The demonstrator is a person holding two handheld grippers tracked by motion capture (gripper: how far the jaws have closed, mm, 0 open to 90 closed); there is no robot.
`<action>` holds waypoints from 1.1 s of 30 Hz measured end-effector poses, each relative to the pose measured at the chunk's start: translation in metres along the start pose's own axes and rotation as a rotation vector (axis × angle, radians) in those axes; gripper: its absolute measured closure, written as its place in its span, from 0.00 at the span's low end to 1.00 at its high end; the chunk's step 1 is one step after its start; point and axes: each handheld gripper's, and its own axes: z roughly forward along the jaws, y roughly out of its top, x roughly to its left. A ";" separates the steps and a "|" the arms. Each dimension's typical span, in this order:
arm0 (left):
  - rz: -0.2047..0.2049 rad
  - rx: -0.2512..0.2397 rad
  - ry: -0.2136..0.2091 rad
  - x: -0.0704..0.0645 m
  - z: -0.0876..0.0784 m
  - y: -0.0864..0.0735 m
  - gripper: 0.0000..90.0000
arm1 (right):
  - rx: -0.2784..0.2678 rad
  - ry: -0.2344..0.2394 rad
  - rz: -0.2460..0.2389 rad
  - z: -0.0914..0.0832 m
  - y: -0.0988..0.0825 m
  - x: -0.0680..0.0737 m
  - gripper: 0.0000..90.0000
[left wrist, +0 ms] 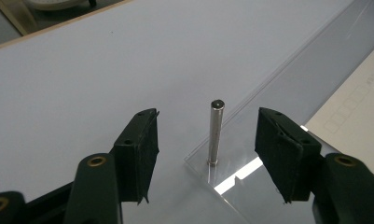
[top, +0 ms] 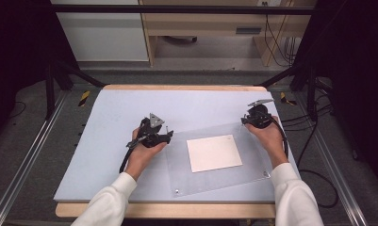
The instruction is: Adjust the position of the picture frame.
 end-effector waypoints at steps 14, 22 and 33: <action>-0.037 -0.005 -0.010 -0.001 0.008 -0.004 0.59 | 0.011 0.014 0.014 0.027 -0.007 0.001 0.91; -0.028 0.004 -0.011 -0.003 0.012 -0.009 0.67 | 0.002 0.013 0.017 0.029 -0.007 -0.001 0.95; -0.027 0.026 -0.026 0.001 0.021 -0.013 0.86 | 0.000 0.015 0.024 0.028 -0.008 -0.001 0.95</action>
